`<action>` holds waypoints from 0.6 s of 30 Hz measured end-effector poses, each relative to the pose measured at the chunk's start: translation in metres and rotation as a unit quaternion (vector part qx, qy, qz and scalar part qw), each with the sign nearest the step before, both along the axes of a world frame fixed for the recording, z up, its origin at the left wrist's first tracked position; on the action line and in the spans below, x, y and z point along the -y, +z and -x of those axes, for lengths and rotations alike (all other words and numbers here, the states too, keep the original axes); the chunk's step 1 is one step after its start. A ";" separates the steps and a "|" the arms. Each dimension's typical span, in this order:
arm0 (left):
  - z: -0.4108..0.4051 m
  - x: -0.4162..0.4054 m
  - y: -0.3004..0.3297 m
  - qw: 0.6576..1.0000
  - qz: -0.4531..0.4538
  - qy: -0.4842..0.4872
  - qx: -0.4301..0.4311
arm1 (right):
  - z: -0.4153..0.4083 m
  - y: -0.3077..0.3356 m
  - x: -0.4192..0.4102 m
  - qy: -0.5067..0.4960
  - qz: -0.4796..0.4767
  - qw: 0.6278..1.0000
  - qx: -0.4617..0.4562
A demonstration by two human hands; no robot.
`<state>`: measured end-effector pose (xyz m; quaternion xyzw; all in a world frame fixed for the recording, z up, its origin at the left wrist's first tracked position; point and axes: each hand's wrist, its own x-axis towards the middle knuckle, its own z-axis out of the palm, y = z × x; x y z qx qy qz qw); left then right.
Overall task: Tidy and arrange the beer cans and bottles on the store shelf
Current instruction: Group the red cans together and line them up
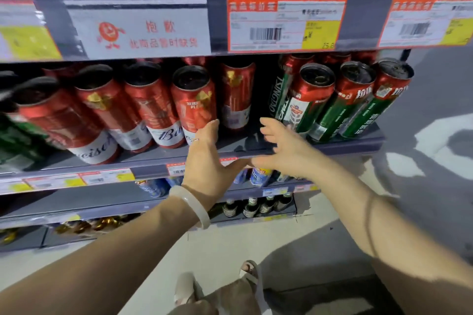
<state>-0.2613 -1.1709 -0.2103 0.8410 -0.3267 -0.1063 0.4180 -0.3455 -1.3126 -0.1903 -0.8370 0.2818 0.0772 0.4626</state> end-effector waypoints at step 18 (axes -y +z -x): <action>-0.036 -0.010 -0.019 0.990 -0.066 0.119 0.036 | -0.087 -0.029 -0.003 -0.179 0.166 0.966 0.089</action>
